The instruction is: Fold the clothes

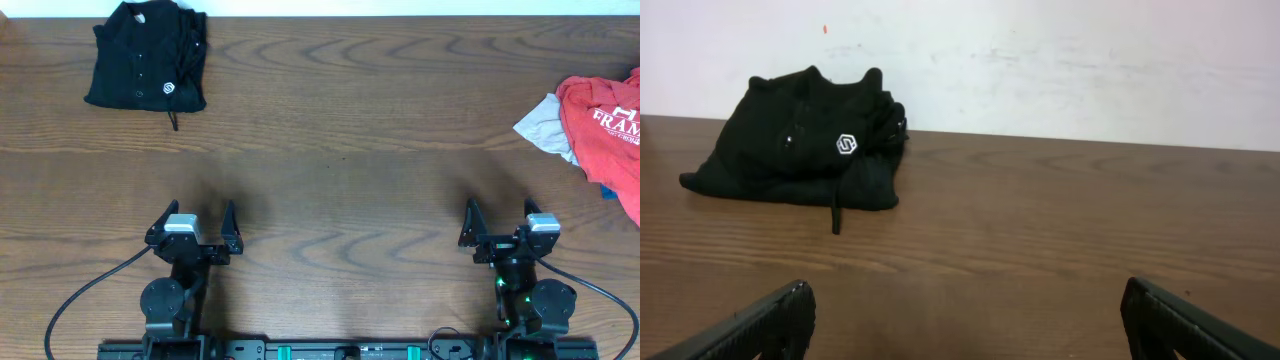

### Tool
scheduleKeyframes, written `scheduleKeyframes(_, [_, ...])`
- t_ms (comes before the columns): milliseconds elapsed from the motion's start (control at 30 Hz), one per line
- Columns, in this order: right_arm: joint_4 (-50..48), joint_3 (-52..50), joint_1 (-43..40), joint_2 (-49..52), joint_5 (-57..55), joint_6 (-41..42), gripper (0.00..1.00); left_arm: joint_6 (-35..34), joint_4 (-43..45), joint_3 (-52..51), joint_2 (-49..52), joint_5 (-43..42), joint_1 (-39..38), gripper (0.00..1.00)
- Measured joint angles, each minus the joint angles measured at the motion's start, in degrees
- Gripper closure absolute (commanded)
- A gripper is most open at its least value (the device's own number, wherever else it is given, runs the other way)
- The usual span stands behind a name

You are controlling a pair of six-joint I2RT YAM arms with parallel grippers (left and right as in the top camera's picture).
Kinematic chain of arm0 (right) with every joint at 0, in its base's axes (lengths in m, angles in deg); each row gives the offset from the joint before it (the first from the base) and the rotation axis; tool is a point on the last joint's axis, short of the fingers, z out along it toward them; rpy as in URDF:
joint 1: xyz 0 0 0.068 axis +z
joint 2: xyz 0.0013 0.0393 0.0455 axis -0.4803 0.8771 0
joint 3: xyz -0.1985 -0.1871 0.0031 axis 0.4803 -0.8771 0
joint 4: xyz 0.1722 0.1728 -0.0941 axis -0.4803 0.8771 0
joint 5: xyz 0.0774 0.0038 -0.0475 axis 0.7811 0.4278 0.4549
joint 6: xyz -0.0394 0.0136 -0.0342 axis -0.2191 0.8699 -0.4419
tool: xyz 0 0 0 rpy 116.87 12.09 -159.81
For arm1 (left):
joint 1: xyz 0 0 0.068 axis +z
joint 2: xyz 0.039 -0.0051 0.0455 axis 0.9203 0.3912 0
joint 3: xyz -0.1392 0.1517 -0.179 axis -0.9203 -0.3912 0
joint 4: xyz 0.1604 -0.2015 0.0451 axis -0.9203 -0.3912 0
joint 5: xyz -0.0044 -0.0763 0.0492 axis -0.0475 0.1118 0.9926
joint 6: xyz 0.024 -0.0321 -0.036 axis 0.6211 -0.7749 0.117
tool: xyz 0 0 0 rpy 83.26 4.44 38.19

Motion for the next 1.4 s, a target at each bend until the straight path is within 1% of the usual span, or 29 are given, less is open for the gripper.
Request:
scheduleKeyframes(267, [-1.09,0.00,0.00,0.02,0.17,0.63,0.01,0.00,0.02,0.00,0.00,0.00,0.00,0.02])
scheduleKeyframes(400, [-1.95,0.00,0.00,0.02,2.99,6.01,0.01,0.00,0.00,0.00,0.00,0.00,0.00,0.02])
scheduleKeyframes(600, [-2.97,0.00,0.00,0.04,7.30,16.68,0.01,0.00,0.00,0.00,0.00,0.00,0.00,0.02])
scheduleKeyframes(667, [-6.45,-0.02,0.00,0.07,9.46,19.43,0.01,0.00,0.00,0.00,0.00,0.02,0.00,0.02])
scheduleKeyframes(800, [-16.44,0.02,0.00,0.07,14.03,21.00,0.01,0.00,-0.17,0.15,0.00,0.02,0.00,0.02])
scheduleKeyframes(900, [-18.12,0.63,0.00,0.04,14.32,21.07,0.01,0.00,-0.24,0.20,0.00,0.00,0.00,0.02])
scheduleKeyframes(1033, [-13.40,5.16,0.00,1.31,12.02,20.24,0.01,-0.02,-0.24,0.20,0.00,0.02,0.00,0.02])
scheduleKeyframes(1133, [-9.86,10.56,0.00,5.11,9.81,17.99,0.01,-0.02,-0.24,0.20,0.00,0.02,0.00,0.02])
scheduleKeyframes(1300, [-3.89,22.51,0.00,17.70,5.40,12.98,0.01,-0.02,-0.26,0.20,0.00,0.00,0.00,0.02])
scheduleKeyframes(1400, [3.17,31.12,-0.07,27.78,0.17,10.12,0.01,0.00,-0.26,0.22,0.00,0.02,0.00,0.02])
